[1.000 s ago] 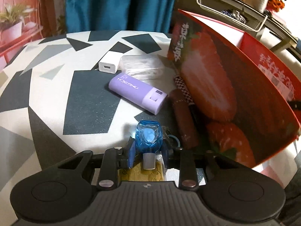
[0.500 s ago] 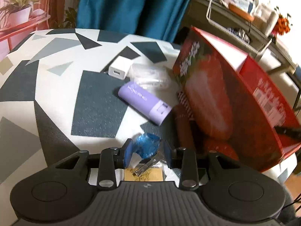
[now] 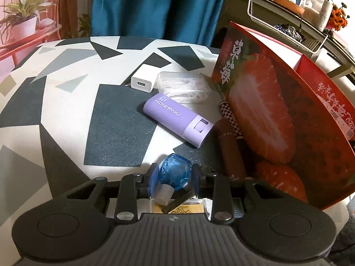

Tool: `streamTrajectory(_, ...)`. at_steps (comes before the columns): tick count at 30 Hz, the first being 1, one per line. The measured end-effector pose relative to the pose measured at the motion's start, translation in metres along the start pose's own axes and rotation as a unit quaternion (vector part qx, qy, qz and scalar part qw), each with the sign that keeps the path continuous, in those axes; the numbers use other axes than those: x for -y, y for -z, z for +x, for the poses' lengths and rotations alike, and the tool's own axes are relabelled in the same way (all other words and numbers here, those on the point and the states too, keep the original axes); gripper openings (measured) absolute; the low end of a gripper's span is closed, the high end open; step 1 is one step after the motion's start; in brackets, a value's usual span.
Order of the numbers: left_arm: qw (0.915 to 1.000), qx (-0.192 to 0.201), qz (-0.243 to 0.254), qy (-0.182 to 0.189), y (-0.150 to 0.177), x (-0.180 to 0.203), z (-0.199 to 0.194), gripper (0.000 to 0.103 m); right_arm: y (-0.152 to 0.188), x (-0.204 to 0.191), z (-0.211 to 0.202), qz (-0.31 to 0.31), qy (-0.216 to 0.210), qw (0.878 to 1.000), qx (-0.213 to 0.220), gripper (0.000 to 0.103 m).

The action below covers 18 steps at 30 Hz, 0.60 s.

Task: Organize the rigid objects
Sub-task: 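Close the left tool's fingers on the blue bottle and lift it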

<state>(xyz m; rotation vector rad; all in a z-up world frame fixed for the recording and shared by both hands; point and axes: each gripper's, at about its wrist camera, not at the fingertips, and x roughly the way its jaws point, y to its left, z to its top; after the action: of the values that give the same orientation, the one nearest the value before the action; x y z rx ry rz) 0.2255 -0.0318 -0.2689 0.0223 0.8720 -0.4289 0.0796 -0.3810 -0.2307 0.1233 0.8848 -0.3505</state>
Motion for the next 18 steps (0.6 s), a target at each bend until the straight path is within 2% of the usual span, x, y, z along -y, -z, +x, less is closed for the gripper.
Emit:
streamTrajectory(11, 0.9989, 0.045, -0.01, -0.003, -0.023, -0.002, -0.022, 0.033, 0.0, 0.001, 0.0, 0.001, -0.005, 1.0, 0.001, 0.018)
streamTrajectory(18, 0.9966, 0.077, -0.002, 0.031, -0.055, 0.017, -0.044, 0.033, 0.0, 0.002, 0.001, 0.002, -0.006, 1.0, 0.002, 0.017)
